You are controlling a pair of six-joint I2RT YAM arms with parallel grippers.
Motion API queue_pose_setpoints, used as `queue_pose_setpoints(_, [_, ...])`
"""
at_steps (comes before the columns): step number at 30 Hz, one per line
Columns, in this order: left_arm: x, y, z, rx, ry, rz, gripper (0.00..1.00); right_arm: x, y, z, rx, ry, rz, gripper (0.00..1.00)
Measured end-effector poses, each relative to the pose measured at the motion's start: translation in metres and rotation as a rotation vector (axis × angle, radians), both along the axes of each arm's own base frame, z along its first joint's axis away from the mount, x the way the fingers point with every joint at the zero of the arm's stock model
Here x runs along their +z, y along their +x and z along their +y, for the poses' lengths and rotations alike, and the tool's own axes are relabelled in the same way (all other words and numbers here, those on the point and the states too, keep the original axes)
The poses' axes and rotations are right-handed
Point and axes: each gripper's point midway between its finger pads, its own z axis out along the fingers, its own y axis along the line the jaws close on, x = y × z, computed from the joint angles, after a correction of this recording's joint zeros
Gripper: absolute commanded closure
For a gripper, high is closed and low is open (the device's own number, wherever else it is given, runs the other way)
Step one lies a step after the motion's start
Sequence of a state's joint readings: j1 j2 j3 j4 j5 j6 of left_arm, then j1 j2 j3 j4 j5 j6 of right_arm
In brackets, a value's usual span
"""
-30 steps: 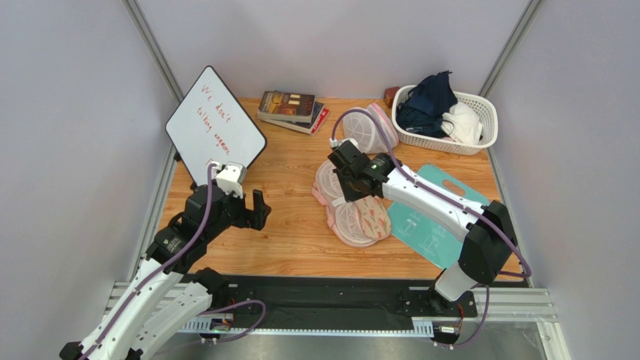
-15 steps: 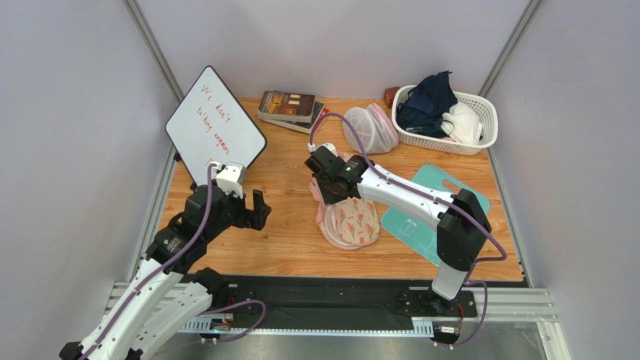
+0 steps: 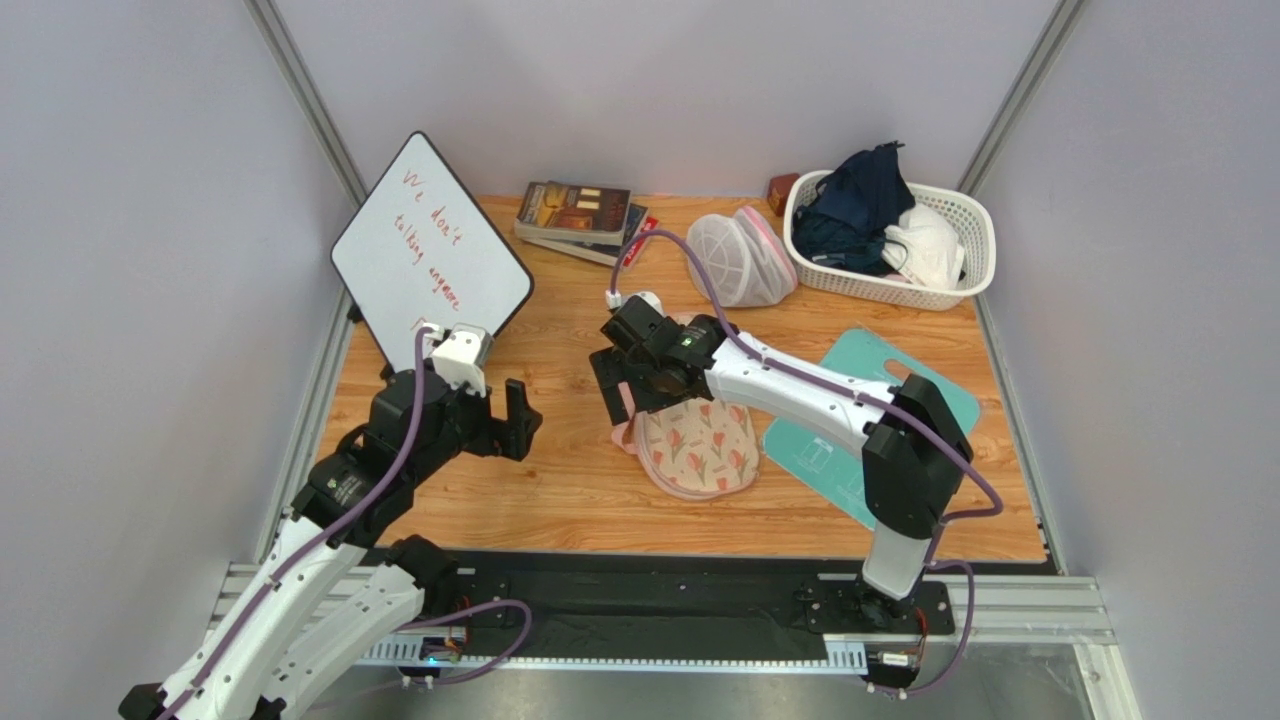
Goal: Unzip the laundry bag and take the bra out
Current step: Close the laundry bag at the center of the board, then reset both arms
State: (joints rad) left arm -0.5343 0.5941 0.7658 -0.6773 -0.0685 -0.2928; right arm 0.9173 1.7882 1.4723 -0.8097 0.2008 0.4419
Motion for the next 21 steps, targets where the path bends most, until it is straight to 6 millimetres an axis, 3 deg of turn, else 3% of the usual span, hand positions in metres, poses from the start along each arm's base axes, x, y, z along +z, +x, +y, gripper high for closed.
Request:
queue_pose_setpoints(4, [0.0,0.0,0.0,0.001,-0.001,-0.002,0.0,0.012,0.001,-0.004,-0.006,0.066,-0.016,0.0])
queue_pose_setpoints(8, [0.001,0.0,0.001,0.003,-0.001,-0.005,0.0,0.024,0.003,-0.029,-0.046,0.126,-0.042,0.0])
queue_pose_setpoints(14, [0.004,-0.001,0.004,0.019,-0.007,-0.023,0.0,0.018,0.011,-0.094,-0.177,0.203,-0.072,0.0])
queue_pose_setpoints(18, [0.004,-0.001,0.006,0.026,-0.007,-0.028,0.0,0.004,0.009,-0.147,-0.292,0.206,-0.079,0.0])
queue_pose_setpoints(21, [0.005,0.0,0.008,0.039,-0.006,-0.034,0.0,0.008,0.005,-0.181,-0.369,0.225,-0.117,0.0])
